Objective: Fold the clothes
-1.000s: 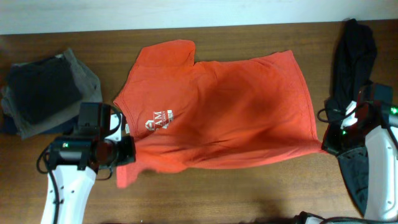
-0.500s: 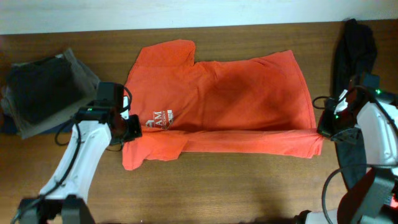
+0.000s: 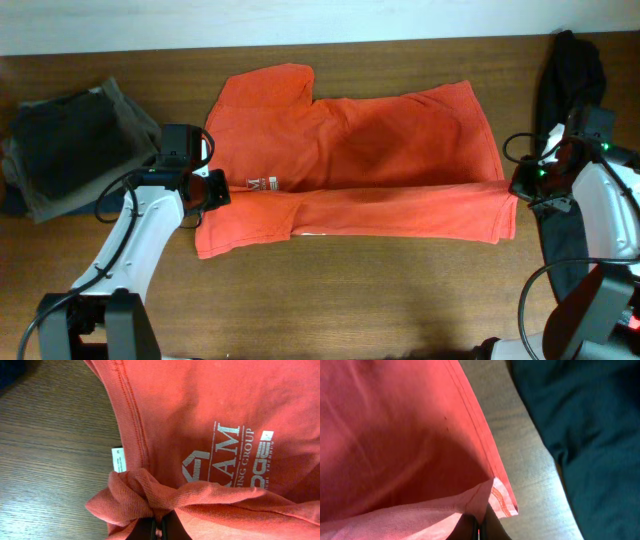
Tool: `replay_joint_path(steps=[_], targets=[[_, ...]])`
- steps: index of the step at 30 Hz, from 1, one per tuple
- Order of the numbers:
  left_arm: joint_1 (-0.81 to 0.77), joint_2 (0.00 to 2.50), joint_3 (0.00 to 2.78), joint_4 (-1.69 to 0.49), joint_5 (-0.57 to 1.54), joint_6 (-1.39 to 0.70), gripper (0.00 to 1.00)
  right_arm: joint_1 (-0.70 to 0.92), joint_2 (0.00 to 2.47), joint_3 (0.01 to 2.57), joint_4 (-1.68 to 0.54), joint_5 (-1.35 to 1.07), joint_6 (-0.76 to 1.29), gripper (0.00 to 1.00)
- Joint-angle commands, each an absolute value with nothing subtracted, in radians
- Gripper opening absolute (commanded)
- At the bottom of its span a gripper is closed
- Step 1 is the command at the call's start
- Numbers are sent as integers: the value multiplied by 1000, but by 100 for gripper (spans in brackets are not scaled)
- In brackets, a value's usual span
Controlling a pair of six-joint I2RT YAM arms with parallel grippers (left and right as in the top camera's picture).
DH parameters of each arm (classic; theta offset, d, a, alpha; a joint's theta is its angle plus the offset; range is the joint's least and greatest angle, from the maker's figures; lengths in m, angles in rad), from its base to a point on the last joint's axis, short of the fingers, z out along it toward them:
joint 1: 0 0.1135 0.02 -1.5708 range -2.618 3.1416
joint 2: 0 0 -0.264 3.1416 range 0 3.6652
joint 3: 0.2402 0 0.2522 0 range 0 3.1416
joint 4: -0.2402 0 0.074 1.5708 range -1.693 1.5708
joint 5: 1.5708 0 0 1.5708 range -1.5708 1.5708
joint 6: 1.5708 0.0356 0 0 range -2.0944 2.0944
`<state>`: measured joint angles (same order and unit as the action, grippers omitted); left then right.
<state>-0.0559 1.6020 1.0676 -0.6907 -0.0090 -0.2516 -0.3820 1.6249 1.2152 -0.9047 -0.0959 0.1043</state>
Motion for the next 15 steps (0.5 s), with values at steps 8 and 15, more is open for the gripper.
replay_joint_path(steps=[8,15], targets=[[-49,1644,1064,-644,-60,-258,1,-377,1659,1214,-847,-106,105,4],[-49,1686,1064,-611,-61,-258,1,-326,1732,1214,-804,-103,86,4]])
